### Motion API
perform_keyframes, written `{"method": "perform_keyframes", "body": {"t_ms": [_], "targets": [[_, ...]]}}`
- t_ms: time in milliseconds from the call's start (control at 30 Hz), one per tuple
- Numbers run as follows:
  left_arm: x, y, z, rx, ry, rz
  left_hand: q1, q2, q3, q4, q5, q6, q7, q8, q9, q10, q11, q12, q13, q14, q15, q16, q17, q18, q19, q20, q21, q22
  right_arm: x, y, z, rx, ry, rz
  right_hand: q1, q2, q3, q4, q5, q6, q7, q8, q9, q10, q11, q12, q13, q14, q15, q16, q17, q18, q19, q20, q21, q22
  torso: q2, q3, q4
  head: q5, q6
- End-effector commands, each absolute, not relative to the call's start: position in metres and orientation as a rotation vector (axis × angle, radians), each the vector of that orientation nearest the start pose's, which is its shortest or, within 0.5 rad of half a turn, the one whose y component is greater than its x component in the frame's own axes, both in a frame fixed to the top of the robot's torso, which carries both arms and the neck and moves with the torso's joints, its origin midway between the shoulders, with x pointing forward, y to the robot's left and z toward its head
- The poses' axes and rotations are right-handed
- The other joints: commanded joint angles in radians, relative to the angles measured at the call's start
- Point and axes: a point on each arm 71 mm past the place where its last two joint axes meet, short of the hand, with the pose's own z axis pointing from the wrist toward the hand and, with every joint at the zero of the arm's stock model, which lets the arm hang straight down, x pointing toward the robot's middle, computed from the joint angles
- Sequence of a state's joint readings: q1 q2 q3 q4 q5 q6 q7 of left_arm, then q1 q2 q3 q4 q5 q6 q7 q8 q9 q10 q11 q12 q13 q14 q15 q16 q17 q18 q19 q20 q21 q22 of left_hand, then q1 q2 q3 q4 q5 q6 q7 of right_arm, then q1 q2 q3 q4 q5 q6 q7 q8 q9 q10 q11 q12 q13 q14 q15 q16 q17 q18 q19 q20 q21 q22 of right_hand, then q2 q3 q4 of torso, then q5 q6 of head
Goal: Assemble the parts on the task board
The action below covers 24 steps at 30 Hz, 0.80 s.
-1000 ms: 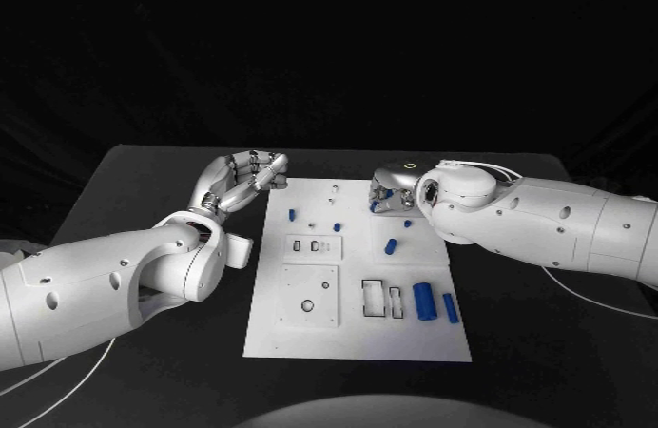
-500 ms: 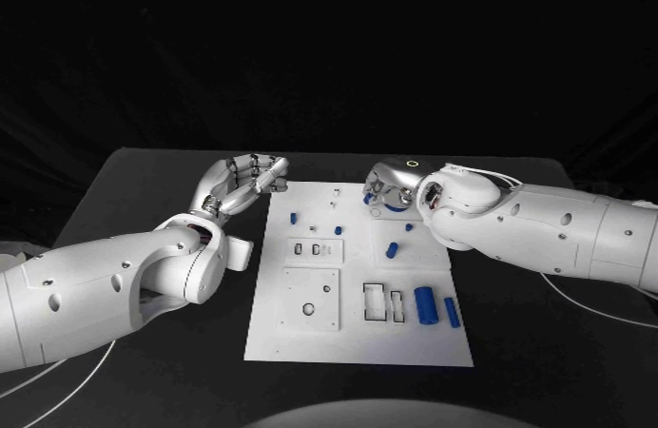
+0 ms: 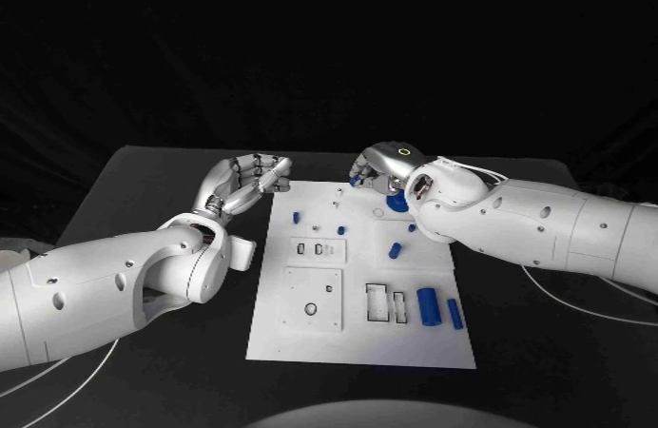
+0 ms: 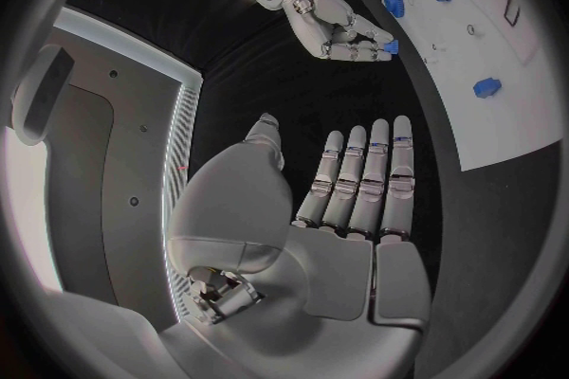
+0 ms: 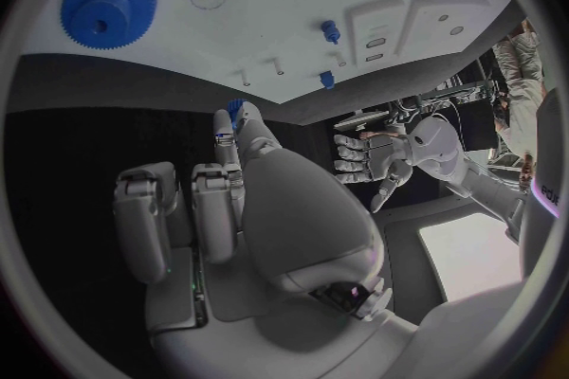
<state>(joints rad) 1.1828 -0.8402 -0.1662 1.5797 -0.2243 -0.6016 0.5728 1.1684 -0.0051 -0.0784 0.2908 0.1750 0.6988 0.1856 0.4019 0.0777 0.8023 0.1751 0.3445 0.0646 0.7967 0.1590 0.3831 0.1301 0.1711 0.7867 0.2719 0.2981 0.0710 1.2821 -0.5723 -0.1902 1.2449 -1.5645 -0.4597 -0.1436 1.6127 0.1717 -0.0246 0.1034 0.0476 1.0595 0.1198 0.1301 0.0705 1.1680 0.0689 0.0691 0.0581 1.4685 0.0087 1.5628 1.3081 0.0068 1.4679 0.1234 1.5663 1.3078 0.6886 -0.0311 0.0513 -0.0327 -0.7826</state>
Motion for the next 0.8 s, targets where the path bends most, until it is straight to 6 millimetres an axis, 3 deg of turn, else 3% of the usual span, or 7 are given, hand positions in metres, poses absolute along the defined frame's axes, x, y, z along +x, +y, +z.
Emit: {"method": "perform_keyframes", "body": {"t_ms": [33,567,800], "targets": [[0.458,0.199,-0.205,-0.787,1.322,-1.364,0.000,0.011,-0.006,0.001,-0.003,0.006,0.036,-0.006,0.002,0.002,0.004,-0.004,0.000,-0.005,0.001,-0.006,0.001,0.011,-0.007,0.003,-0.005,-0.001,0.531,-0.137,-0.198,-0.318,1.517,0.531,0.002,0.000,0.006,0.001,0.004,0.014,-0.007,0.000,0.013,0.002,0.002,-0.002,0.002,0.101,-0.002,0.007,0.254,-0.007,0.103,-0.006,0.004,0.263,0.007,-0.0002,0.0060,0.005,0.005],[0.458,0.197,-0.200,-0.781,1.315,-1.373,0.002,0.012,-0.007,0.001,-0.003,0.007,0.036,-0.008,0.002,0.002,0.004,-0.004,0.000,-0.007,0.001,-0.006,0.001,0.011,-0.008,0.003,-0.006,-0.001,0.546,-0.125,-0.206,-0.348,1.558,0.473,0.005,-0.005,0.012,0.001,0.004,0.012,-0.005,-0.005,0.012,-0.002,0.004,-0.007,0.001,0.102,0.000,0.008,0.263,-0.007,0.103,-0.004,0.004,0.263,0.022,-0.0118,0.0152,0.007,0.005],[0.458,0.198,-0.199,-0.780,1.312,-1.369,0.003,0.013,-0.007,0.001,-0.002,0.008,0.036,-0.008,0.002,0.002,0.004,-0.005,0.000,-0.008,0.001,-0.006,0.001,0.011,-0.008,0.003,-0.006,-0.001,0.546,-0.125,-0.210,-0.357,1.587,0.462,0.004,-0.007,0.012,0.001,0.004,0.011,-0.005,-0.005,0.011,-0.003,0.004,-0.008,0.001,0.102,0.000,0.008,0.263,-0.007,0.103,-0.004,0.004,0.263,0.023,-0.0131,0.0169,0.008,0.003]]}}
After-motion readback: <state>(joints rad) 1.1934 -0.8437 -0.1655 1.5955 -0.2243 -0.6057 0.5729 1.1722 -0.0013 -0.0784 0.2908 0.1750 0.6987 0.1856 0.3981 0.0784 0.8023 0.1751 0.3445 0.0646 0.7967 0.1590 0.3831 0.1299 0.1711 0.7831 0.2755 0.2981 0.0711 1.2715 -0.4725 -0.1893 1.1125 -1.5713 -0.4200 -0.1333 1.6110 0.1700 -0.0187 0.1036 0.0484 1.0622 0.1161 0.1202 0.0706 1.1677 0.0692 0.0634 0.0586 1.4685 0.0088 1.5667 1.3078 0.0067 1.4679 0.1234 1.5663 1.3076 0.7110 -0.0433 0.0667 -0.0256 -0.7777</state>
